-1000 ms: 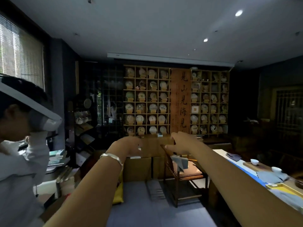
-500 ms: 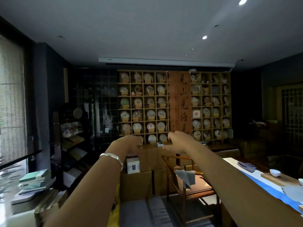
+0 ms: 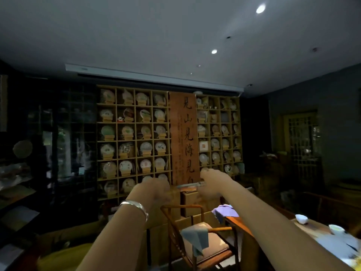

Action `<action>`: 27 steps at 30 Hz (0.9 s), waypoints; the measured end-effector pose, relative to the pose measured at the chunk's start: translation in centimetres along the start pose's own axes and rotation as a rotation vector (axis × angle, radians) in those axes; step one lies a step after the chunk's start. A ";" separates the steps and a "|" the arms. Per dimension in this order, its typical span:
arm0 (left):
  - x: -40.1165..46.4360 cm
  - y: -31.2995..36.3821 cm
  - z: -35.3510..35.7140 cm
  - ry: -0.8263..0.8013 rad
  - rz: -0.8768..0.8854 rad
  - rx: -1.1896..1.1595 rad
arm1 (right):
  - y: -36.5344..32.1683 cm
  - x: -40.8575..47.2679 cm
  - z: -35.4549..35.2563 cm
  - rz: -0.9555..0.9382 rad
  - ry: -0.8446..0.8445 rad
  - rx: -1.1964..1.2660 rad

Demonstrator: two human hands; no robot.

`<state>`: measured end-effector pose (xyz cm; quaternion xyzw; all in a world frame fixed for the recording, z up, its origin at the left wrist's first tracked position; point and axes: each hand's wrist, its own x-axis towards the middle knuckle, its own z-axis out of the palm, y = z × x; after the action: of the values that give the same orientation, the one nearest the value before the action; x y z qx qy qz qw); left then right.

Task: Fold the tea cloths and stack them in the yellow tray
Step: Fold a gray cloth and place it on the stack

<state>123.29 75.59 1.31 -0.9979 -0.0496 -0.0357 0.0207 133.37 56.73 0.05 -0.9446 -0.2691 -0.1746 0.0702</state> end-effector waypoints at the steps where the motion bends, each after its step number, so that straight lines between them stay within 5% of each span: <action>1: 1.7 0.0 0.2 -0.004 0.023 -0.012 | 0.5 1.0 0.5 0.024 0.010 -0.025; 12: 23.9 2.5 2.7 0.080 0.372 -0.190 | 8.3 9.7 5.1 0.311 0.099 -0.174; 27: 42.6 17.9 6.0 0.127 0.848 -0.356 | 25.1 11.1 6.8 0.798 0.023 -0.291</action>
<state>167.83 62.20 -2.26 -0.9140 0.3711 -0.0933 -0.1352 157.53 42.45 -3.17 -0.9727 0.1457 -0.1805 0.0014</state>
